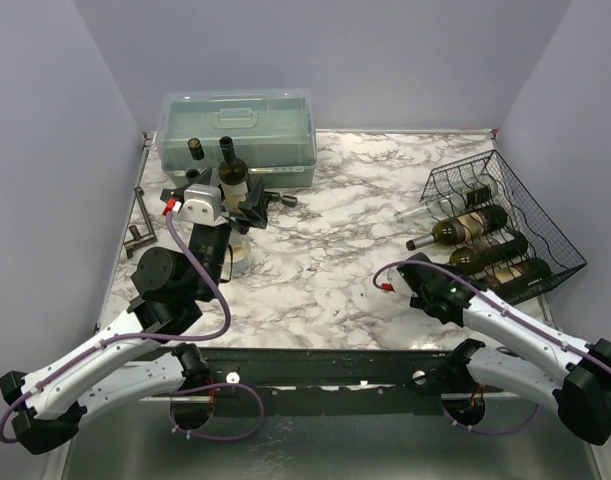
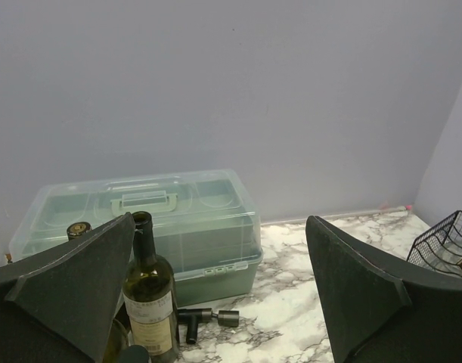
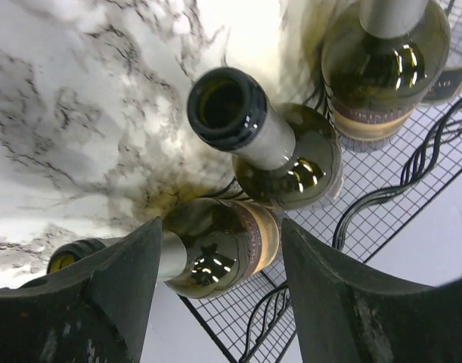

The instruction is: Put the wine bottle on the wine rack

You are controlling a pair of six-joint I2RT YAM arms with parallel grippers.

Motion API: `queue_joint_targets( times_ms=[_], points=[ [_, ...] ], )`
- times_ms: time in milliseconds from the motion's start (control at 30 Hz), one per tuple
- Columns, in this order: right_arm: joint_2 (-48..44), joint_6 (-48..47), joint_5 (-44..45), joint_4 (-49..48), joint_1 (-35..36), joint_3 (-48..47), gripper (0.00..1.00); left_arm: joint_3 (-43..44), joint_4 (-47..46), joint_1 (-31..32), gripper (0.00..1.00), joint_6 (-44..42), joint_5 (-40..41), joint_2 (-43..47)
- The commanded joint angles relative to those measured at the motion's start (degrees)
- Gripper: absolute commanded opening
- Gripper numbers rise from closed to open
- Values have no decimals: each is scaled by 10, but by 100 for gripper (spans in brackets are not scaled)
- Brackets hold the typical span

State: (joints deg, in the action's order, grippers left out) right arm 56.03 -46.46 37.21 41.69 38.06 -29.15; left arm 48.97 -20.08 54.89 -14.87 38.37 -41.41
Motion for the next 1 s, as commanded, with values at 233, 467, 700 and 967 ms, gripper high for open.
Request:
queue_joint_targets(
  times_ms=[233,467,700,967],
  points=[
    [29,110,-85,-15,-8,-147,71,-2,0,5,96,-2,-11,0],
    [147,361,22,-80,-13,-284,98,-4,0,5,96,0,-16,-3],
    [255,575,-31,-6,-190,-369,97,-6,0,8,96,1,-18,-3],
    [241,597,-71,-33,-300,-343,86,-10,-9,13,96,-4,-20,0]
  ],
)
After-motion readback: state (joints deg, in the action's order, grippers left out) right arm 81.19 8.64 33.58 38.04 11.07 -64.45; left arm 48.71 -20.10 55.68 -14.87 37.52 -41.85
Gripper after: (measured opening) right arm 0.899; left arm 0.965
